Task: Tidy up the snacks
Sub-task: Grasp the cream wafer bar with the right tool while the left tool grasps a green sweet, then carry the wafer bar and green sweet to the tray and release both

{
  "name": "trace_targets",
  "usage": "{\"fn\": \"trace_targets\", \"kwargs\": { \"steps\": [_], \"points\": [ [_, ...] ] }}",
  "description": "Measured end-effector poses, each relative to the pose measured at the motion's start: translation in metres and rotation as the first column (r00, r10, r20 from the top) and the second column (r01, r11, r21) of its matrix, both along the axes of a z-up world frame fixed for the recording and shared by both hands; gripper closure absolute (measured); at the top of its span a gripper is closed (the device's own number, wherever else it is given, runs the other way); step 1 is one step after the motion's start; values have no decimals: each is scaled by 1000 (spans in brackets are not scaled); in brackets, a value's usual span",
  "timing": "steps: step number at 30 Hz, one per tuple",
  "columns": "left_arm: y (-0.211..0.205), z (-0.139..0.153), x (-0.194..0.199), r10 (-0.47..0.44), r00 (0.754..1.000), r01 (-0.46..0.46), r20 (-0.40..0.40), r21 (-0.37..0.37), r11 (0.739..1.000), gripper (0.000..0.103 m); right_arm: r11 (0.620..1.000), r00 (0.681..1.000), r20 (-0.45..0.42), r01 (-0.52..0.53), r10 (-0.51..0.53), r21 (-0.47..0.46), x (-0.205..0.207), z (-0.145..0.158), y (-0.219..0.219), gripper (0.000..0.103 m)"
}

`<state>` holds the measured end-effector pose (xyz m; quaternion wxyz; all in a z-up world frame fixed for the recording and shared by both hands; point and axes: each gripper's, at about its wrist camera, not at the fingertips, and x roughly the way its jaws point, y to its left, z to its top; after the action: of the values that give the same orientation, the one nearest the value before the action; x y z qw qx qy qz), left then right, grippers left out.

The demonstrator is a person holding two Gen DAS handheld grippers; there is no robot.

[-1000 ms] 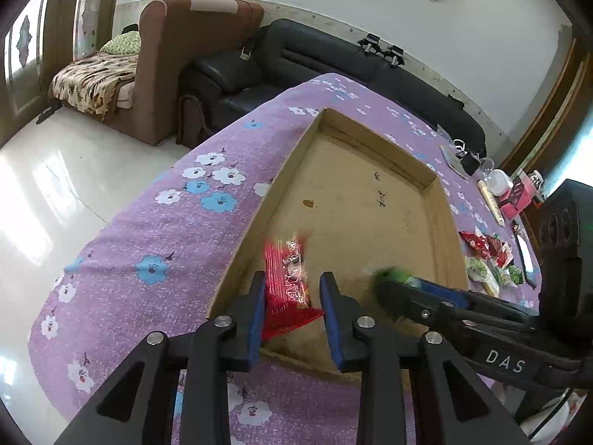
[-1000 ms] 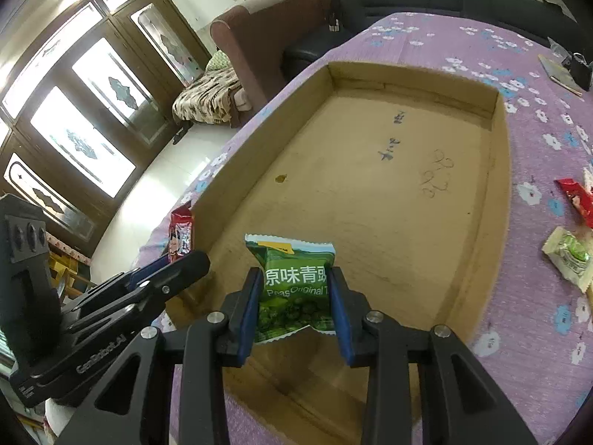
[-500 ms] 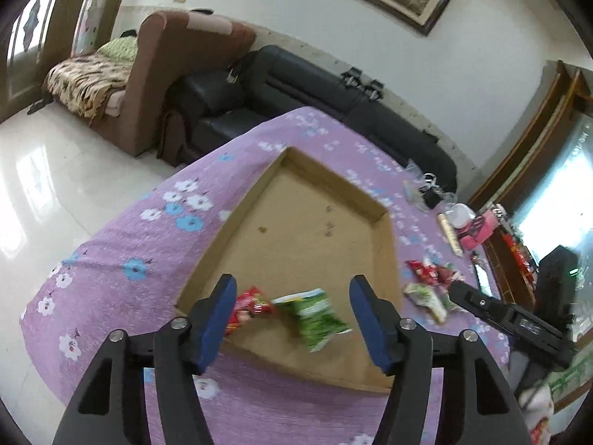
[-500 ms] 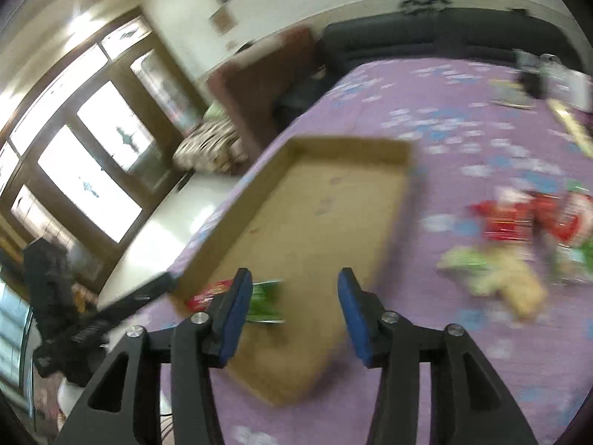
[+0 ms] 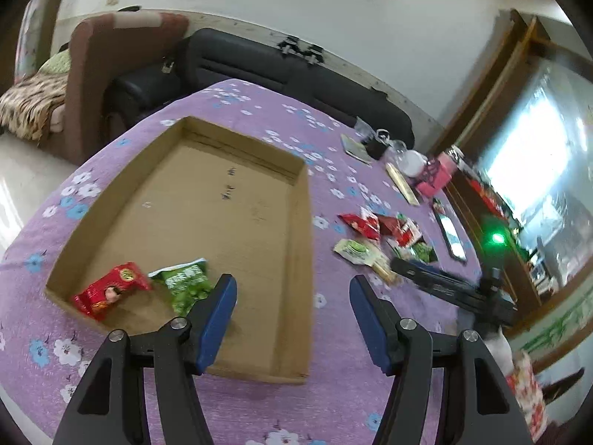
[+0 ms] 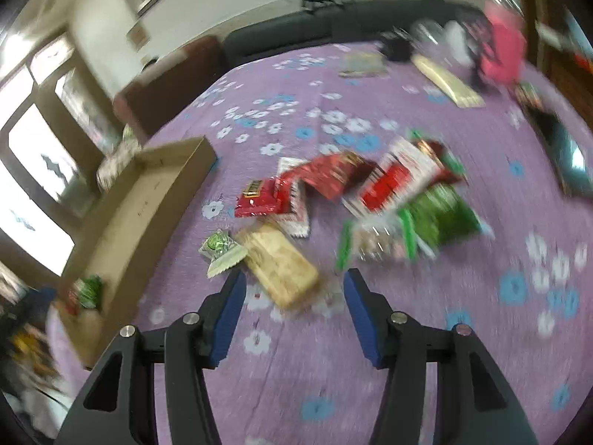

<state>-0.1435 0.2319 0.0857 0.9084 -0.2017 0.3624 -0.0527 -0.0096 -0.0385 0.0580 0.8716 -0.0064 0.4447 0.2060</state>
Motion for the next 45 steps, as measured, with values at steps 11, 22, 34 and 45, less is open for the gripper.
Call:
{"fn": "trace_targets", "kwargs": {
  "steps": [11,22,34,45],
  "points": [
    [-53,-1,32,-130,991,132,-36,64,989,36,994,996,16,-87,88,-61,13,-19,30,65],
    [-125,-23,107,-243,959,265,-148,152,952,37,996,999,-37,22,-19,83,-14,-18,-18,71],
    [-131,-62,150,-151,968,220,-203,378,899,62,990,998,-56,37,-29,139,-13,-19,-27,71],
    [-124,-38,123,-193,973,220,-126,246,944,86,987,998,-35,56,-51,151,-15,-16,-30,71]
  ]
}}
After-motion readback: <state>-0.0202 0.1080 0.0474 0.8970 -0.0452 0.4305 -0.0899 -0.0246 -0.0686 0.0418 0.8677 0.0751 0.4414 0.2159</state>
